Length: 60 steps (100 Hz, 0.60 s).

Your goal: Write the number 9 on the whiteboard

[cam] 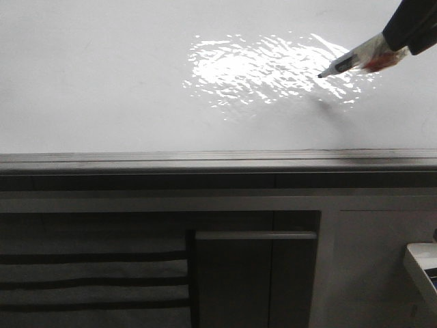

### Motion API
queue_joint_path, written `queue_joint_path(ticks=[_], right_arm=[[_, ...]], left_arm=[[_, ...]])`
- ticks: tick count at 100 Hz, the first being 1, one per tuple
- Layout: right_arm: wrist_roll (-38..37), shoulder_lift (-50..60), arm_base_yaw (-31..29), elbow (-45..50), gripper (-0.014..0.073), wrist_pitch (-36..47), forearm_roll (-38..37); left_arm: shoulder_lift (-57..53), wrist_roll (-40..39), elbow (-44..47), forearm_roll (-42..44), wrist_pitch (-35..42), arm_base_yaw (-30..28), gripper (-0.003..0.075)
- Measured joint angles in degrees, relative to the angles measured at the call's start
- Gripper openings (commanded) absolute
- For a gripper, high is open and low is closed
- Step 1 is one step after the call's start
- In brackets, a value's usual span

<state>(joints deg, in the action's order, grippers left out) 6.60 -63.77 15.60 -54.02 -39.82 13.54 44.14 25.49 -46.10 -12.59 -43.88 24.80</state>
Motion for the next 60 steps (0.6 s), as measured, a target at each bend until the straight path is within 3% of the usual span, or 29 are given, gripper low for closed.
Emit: queue_joint_path(ticks=[29, 45, 60], right_arm=[[0.11, -5.4, 0.53, -2.04, -0.0064, 5.66, 2.21], [1.85, -9.23, 2.77, -4.41, -0.0064, 2.4, 3.0], [2.56, -8.78, 1.25, -4.43, -0.0064, -1.3, 3.12]], left_arm=[[0.0, 0.0, 0.0, 0.0, 0.47, 0.0, 0.0344], [0.0, -0.09, 0.0, 0.0, 1.59, 0.0, 0.0344], [0.0, -0.09, 0.0, 0.0, 2.51, 0.0, 0.0344]])
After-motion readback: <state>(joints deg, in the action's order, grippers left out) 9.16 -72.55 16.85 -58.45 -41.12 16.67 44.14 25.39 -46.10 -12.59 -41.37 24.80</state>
